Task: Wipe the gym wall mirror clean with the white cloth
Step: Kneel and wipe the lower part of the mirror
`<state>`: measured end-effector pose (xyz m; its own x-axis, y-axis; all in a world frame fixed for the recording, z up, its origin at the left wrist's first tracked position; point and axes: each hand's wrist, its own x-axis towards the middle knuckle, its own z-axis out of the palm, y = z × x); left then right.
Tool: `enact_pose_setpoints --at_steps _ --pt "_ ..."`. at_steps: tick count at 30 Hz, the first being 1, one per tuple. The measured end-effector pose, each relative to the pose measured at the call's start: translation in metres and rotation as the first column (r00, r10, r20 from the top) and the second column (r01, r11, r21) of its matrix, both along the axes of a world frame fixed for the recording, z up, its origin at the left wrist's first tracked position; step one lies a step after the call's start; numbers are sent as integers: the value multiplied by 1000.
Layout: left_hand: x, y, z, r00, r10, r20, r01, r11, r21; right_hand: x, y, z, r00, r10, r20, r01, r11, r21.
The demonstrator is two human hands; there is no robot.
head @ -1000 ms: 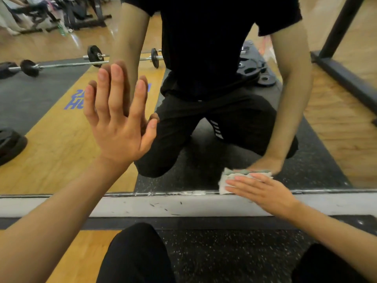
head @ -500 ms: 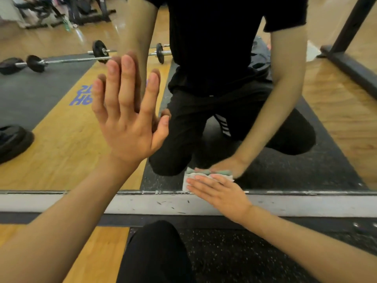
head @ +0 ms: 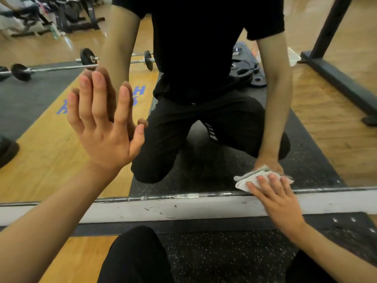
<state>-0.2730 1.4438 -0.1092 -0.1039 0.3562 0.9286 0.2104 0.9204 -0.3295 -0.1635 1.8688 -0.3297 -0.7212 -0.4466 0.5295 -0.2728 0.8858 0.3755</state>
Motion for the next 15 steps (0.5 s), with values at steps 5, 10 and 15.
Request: enact_pose_setpoints --at_steps 5,10,15 --pt "2 1 1 1000 -23 12 23 1000 -22 -42 -149 58 981 -11 -195 -74 905 -420" --pt "2 -3 1 1000 -23 10 23 1000 -21 -35 -186 54 977 -106 -183 -39 759 -650" --pt "0 0 2 999 -32 4 32 999 -21 -9 -187 11 974 -184 129 203 478 -854"
